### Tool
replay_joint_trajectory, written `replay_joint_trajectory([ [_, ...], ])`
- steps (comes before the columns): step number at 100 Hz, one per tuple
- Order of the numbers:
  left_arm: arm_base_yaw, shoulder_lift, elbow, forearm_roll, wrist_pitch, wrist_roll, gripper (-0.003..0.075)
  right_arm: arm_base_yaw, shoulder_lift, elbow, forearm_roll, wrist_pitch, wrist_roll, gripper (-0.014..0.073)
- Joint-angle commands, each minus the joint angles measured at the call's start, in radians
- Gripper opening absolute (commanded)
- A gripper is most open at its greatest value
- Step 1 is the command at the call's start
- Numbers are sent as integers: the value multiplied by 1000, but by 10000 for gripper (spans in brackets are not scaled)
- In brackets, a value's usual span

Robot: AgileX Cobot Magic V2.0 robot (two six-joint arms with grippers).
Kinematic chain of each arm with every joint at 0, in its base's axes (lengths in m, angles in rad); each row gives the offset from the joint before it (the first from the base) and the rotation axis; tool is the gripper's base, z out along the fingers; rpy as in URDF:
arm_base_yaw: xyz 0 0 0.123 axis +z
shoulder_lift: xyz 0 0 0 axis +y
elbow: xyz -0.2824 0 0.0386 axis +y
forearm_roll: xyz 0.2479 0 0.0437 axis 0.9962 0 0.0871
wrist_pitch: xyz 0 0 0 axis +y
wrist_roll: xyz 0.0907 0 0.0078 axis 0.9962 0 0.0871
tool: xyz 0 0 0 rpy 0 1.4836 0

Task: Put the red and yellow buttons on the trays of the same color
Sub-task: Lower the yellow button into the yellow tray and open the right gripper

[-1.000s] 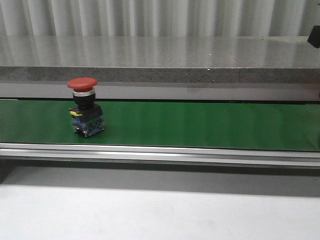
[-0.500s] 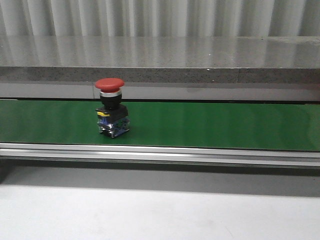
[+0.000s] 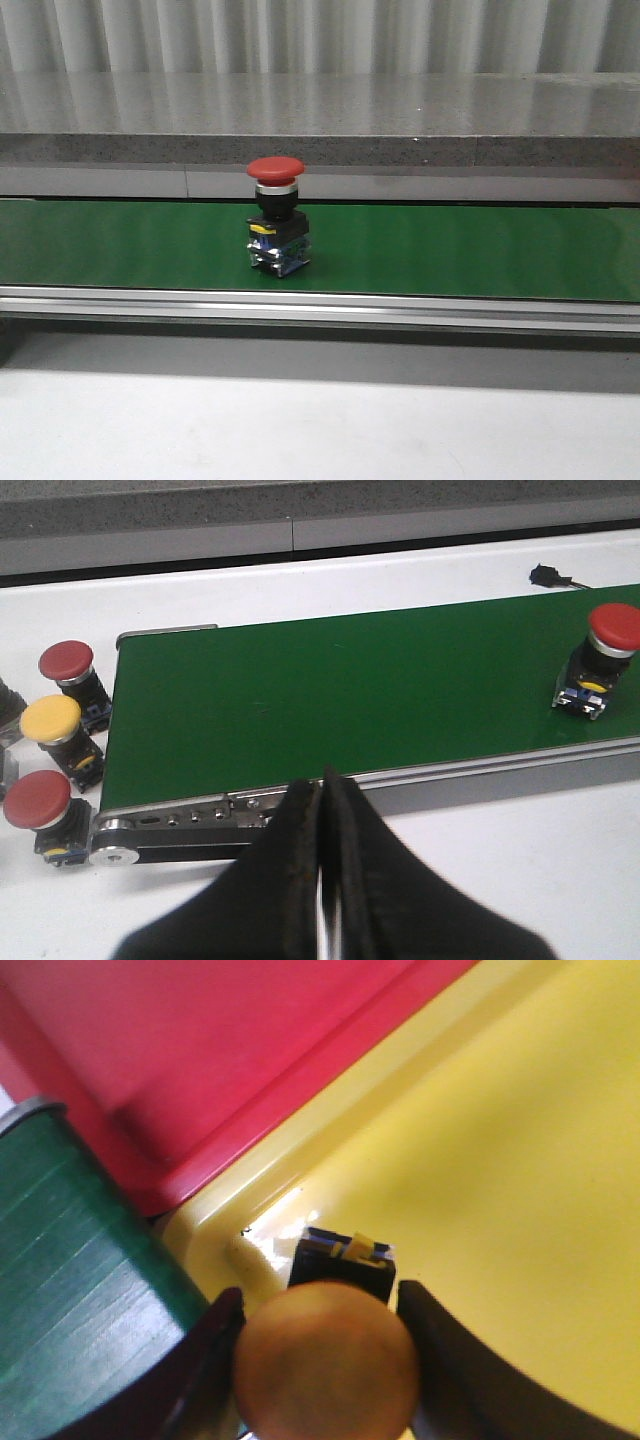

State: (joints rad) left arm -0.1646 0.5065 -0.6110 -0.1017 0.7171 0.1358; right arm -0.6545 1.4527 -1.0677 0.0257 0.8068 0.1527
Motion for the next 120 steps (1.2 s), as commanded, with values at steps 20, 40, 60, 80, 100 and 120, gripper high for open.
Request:
replay_joint_trajectory([
  [20,-8,6,-25,-17,-68,1,-20,-11,132,-23,25,-75,2,194],
  [40,-8,6,-25,-17,-68,1,-20,-11,169,-23,25,-77,2,227],
  [60,-8,6,-25,-17,-68,1,-20,-11,169,-23,25,-74,2,545],
  [80,-8,6,-25,-17,-68,1,-20,-11,105,-23,25,-51,2,594],
  [100,-8,6,-25,-17,-68,1,-20,19,-72,-23,40,10,0,594],
  [120,-8,6,-25,-17,-68,1,-20,156,-203,-23,46,53,-6,594],
])
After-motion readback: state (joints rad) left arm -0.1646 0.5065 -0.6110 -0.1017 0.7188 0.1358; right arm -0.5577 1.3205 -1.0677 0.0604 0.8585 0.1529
